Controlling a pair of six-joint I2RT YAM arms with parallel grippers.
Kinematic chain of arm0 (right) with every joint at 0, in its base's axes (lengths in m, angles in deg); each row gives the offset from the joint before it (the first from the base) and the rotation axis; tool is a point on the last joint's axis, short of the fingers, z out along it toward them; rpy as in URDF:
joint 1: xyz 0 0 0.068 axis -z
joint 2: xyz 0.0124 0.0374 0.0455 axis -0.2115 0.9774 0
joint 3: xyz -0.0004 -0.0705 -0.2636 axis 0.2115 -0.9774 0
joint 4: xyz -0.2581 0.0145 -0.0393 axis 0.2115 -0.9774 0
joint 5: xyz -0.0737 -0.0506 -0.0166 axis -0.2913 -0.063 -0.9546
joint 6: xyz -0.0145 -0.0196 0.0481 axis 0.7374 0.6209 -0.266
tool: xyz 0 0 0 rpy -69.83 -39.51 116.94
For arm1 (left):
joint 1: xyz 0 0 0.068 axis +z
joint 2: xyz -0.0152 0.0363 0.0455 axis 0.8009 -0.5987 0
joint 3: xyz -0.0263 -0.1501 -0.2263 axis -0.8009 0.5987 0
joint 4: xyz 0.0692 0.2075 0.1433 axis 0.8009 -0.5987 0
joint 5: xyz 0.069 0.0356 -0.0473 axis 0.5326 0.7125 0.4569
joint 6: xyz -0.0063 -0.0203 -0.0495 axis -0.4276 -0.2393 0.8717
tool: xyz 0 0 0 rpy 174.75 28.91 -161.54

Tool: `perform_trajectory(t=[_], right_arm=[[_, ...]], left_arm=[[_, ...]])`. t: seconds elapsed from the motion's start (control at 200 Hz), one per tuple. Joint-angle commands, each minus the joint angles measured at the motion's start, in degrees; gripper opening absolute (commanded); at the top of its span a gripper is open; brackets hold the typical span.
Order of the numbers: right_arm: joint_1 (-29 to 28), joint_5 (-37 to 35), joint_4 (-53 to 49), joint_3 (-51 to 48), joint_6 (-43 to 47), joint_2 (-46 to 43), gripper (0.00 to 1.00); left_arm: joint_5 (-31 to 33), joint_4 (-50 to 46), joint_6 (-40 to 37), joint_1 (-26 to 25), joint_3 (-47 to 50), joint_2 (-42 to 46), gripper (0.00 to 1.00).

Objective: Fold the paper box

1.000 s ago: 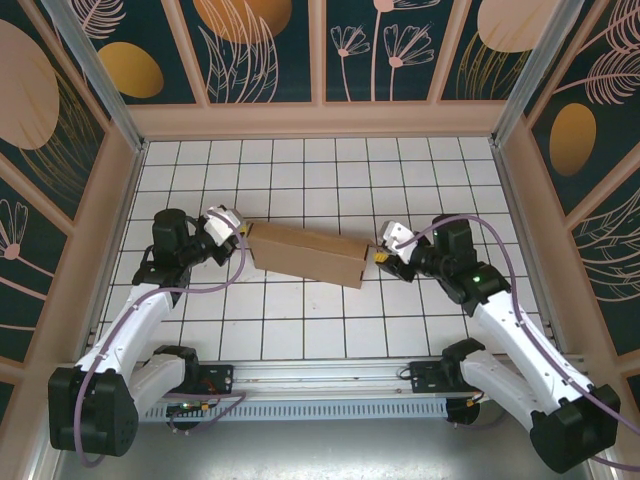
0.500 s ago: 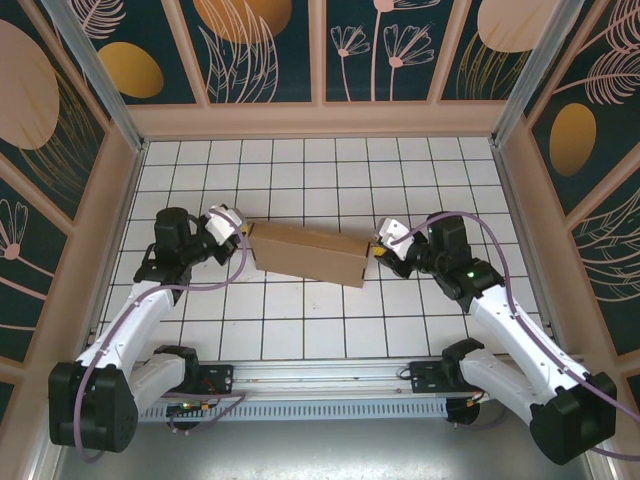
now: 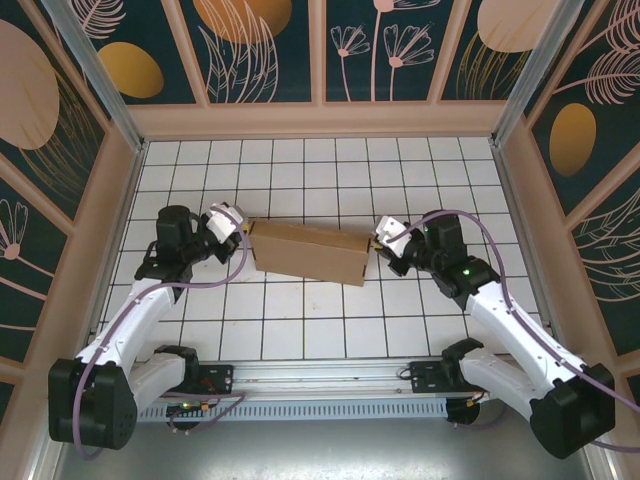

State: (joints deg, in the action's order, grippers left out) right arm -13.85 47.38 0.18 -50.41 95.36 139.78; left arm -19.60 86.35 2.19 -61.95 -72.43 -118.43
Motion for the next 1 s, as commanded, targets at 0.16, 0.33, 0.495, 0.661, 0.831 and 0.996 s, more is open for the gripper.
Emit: perform_trajectory(t=[0.16, 0.33, 0.495, 0.661, 0.831, 0.996], right_arm=[[-0.48, -0.47, 2.73, 4.12, -5.49, 3.99, 0.0], [-0.57, -0.79, 3.29, 5.49, -9.47, 4.82, 0.0], [-0.57, -2.39, 4.76, 5.04, -14.33, 3.94, 0.0], [-0.59, -5.04, 4.21, 5.86, -19.26, 4.69, 0.0], [-0.57, -5.01, 1.39, 9.36, -24.98, 7.39, 0.0], [-0.48, -5.87, -4.17, 15.36, -32.93, 13.0, 0.0]], left_arm=[[-3.83, -2.67, 14.41, -2.28, -3.88, -2.75, 0.0], [-1.31, -5.53, 22.8, -4.16, -6.2, -1.3, 0.0], [6.16, -7.44, 33.62, -4.88, -7.05, 2.15, 0.0], [6.31, -8.53, 43.17, -5.47, -7.21, 2.45, 0.0], [9.44, -14.77, 50.01, -5.56, -10.58, 0.74, 0.0], [9.94, -21.12, 53.92, -5.58, -14.81, -2.28, 0.0]])
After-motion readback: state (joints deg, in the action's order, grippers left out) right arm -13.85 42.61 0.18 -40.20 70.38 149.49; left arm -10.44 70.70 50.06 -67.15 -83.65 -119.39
